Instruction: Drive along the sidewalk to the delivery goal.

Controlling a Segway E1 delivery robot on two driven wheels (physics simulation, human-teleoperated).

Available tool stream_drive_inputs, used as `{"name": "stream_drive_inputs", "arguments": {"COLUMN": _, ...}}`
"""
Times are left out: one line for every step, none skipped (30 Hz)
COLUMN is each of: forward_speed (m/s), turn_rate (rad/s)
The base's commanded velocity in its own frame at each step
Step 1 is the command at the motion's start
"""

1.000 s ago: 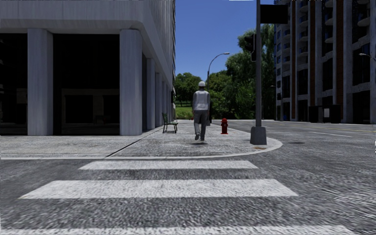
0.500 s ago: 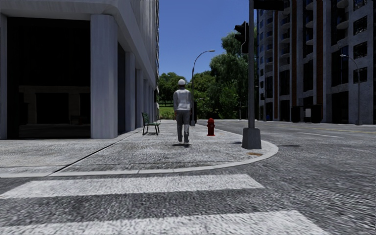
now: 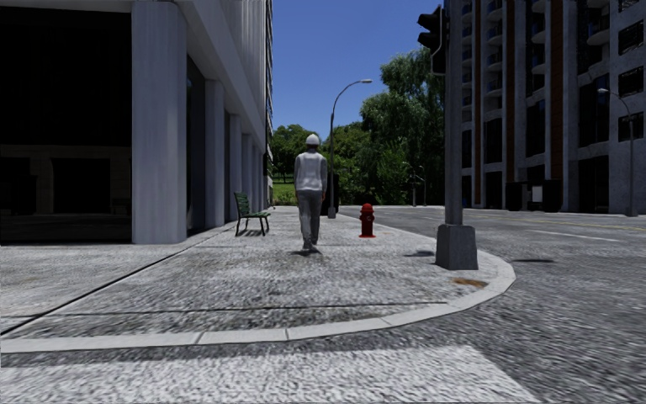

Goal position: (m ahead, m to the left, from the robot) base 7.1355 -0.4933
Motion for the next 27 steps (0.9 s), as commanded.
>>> {"name": "stream_drive_inputs", "arguments": {"forward_speed": 1.69, "turn_rate": 0.00}}
{"name": "stream_drive_inputs", "arguments": {"forward_speed": 1.69, "turn_rate": 0.00}}
{"name": "stream_drive_inputs", "arguments": {"forward_speed": 1.69, "turn_rate": 0.00}}
{"name": "stream_drive_inputs", "arguments": {"forward_speed": 1.69, "turn_rate": 0.00}}
{"name": "stream_drive_inputs", "arguments": {"forward_speed": 1.69, "turn_rate": 0.00}}
{"name": "stream_drive_inputs", "arguments": {"forward_speed": 1.69, "turn_rate": 0.00}}
{"name": "stream_drive_inputs", "arguments": {"forward_speed": 1.69, "turn_rate": 0.00}}
{"name": "stream_drive_inputs", "arguments": {"forward_speed": 1.69, "turn_rate": 0.00}}
{"name": "stream_drive_inputs", "arguments": {"forward_speed": 1.69, "turn_rate": 0.00}}
{"name": "stream_drive_inputs", "arguments": {"forward_speed": 1.69, "turn_rate": 0.00}}
{"name": "stream_drive_inputs", "arguments": {"forward_speed": 1.69, "turn_rate": 0.00}}
{"name": "stream_drive_inputs", "arguments": {"forward_speed": 1.69, "turn_rate": 0.00}}
{"name": "stream_drive_inputs", "arguments": {"forward_speed": 1.69, "turn_rate": 0.00}}
{"name": "stream_drive_inputs", "arguments": {"forward_speed": 1.69, "turn_rate": 0.00}}
{"name": "stream_drive_inputs", "arguments": {"forward_speed": 1.69, "turn_rate": 0.00}}
{"name": "stream_drive_inputs", "arguments": {"forward_speed": 1.69, "turn_rate": 0.00}}
{"name": "stream_drive_inputs", "arguments": {"forward_speed": 1.69, "turn_rate": 0.00}}
{"name": "stream_drive_inputs", "arguments": {"forward_speed": 1.69, "turn_rate": 0.00}}
{"name": "stream_drive_inputs", "arguments": {"forward_speed": 1.69, "turn_rate": 0.00}}
{"name": "stream_drive_inputs", "arguments": {"forward_speed": 1.69, "turn_rate": 0.00}}
{"name": "stream_drive_inputs", "arguments": {"forward_speed": 1.69, "turn_rate": 0.00}}
{"name": "stream_drive_inputs", "arguments": {"forward_speed": 1.69, "turn_rate": 0.00}}
{"name": "stream_drive_inputs", "arguments": {"forward_speed": 1.69, "turn_rate": 0.00}}
{"name": "stream_drive_inputs", "arguments": {"forward_speed": 1.69, "turn_rate": 0.00}}
{"name": "stream_drive_inputs", "arguments": {"forward_speed": 1.69, "turn_rate": 0.00}}
{"name": "stream_drive_inputs", "arguments": {"forward_speed": 1.69, "turn_rate": 0.00}}
{"name": "stream_drive_inputs", "arguments": {"forward_speed": 1.69, "turn_rate": 0.00}}
